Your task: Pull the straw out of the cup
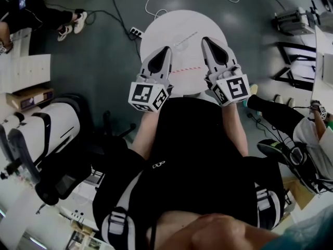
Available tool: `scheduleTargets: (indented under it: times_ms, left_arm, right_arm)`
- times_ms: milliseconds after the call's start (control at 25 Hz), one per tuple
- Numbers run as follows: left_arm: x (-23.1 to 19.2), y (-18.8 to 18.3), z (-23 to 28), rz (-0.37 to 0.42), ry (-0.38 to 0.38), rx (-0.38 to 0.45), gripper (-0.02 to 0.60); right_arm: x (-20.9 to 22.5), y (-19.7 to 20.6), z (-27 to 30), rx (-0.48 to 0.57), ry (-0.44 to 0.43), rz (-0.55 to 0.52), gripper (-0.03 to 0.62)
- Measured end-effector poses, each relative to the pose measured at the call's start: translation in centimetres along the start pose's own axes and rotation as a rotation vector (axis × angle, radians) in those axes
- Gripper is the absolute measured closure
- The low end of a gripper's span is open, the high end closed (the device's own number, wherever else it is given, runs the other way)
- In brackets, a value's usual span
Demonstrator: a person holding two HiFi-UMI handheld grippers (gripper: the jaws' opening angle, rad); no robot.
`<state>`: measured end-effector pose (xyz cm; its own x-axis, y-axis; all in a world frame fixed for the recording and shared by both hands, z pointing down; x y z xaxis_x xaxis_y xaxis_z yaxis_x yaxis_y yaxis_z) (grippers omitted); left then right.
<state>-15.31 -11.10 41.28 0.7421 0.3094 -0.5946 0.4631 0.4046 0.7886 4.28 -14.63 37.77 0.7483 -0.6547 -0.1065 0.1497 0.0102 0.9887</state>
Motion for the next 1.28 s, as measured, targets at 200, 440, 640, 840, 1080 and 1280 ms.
scheduleTargets:
  times_ms: [200, 440, 640, 840, 1080, 1280]
  left_arm:
    - [0.5, 0.5, 0.7, -0.014, -0.033, 0.009, 0.572]
    - [0.3, 1.0, 0.8, -0.027, -0.083, 0.015, 0.572]
    - [0.1, 1.4, 0.9, -0.032, -0.110, 0.012, 0.572]
    - [-0.4, 1.3, 0.4, -0.035, -0.140, 0.015, 0.572]
    - [-0.7, 1.3, 0.3, -0.037, -0.147, 0.006, 0.572]
    - [-0.7, 1.6, 0.6, -0.035, -0.141, -0.011, 0.572]
  right_arm:
    - [0.7, 0.9, -0.3, 0.011, -0.034, 0.029, 0.579]
    - [1.2, 2.0, -0.2, -0.002, -0.088, 0.049, 0.569]
    - [1.4, 3.7, 0.1, -0.042, -0.140, 0.079, 0.447]
    - [1.5, 5.4, 0.8, -0.085, -0.157, 0.106, 0.447]
    - [1.7, 7.8, 1.4, -0.187, -0.130, 0.099, 0.447]
    - [1.8, 9.4, 1.7, -0.233, -0.122, 0.123, 0.448]
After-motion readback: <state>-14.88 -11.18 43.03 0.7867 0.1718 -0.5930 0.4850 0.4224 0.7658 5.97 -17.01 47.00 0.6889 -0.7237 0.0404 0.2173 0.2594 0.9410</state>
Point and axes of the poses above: the fingertips, and each gripper's own axes: z forward along the fingers, x to its right, y out of its underside, the point moved 8 cm from there along -z, backward along the fingers, and after that the axes turned 15 degrees about -z, right-handed, at the moved point
